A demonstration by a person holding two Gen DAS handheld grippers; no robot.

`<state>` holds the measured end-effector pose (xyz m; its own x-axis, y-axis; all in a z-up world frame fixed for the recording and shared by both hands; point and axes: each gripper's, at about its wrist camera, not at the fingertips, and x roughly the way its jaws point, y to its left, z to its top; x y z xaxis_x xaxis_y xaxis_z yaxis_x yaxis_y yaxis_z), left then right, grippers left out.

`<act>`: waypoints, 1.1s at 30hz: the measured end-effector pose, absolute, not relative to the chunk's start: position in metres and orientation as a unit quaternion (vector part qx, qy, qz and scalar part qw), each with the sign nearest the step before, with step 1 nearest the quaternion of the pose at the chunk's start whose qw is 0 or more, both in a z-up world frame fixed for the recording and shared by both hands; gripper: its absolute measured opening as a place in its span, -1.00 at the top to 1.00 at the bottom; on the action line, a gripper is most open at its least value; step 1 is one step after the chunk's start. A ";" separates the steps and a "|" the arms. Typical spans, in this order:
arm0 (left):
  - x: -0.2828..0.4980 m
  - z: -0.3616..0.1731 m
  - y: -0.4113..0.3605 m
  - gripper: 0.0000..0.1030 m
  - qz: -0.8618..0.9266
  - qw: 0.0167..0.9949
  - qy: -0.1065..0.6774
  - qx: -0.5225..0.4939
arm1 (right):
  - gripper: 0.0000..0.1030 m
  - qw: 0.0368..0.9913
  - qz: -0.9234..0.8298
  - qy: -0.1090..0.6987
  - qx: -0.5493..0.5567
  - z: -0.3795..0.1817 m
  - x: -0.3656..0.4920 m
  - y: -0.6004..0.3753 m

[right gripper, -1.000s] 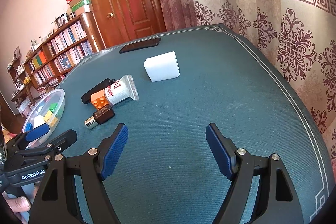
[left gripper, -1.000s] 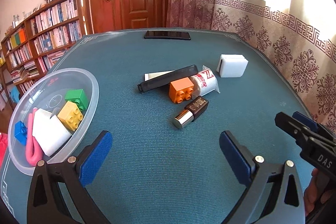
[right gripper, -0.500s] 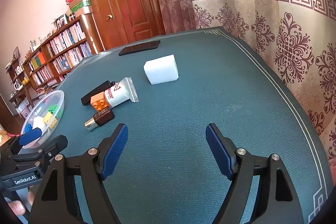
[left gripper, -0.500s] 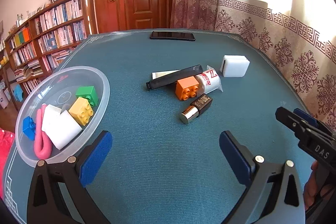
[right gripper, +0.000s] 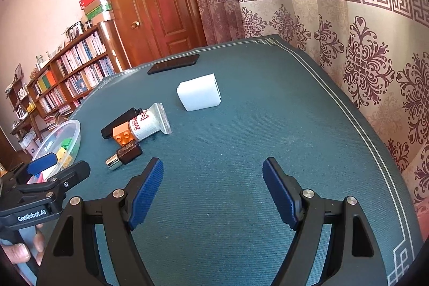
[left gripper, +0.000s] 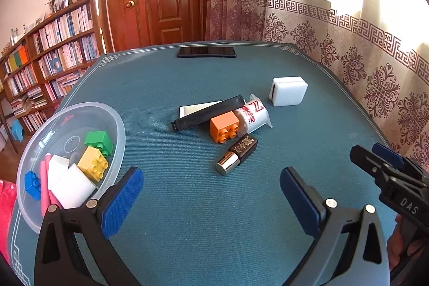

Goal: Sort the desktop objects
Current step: 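Move the left gripper to the orange block and close on it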

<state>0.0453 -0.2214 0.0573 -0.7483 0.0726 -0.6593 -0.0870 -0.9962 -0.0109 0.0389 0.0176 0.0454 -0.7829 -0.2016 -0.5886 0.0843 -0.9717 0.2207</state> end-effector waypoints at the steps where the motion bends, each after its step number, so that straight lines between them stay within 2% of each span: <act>1: 0.039 0.055 -0.222 -0.99 0.934 0.043 0.007 -0.356 | -0.55 0.076 -0.939 -0.092 0.323 0.044 0.038 0.018; 16: -0.032 0.037 -0.238 -0.99 0.922 0.034 -0.058 -0.381 | -0.55 0.097 -0.925 -0.099 0.355 0.029 0.032 0.012; 27: -0.057 0.034 -0.229 -0.99 0.922 0.029 -0.048 -0.383 | -0.55 0.105 -0.919 -0.107 0.365 0.025 0.027 0.012; 33: -0.055 0.028 -0.244 -0.99 0.921 0.024 -0.074 -0.381 | -0.55 0.109 -0.911 -0.117 0.379 0.019 0.021 0.012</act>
<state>-0.0552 -0.2441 0.0279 -0.7079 0.1010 -0.6990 0.0126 -0.9878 -0.1554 0.0210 0.0121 0.0194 -0.6886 -0.2874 -0.6658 0.1097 -0.9488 0.2961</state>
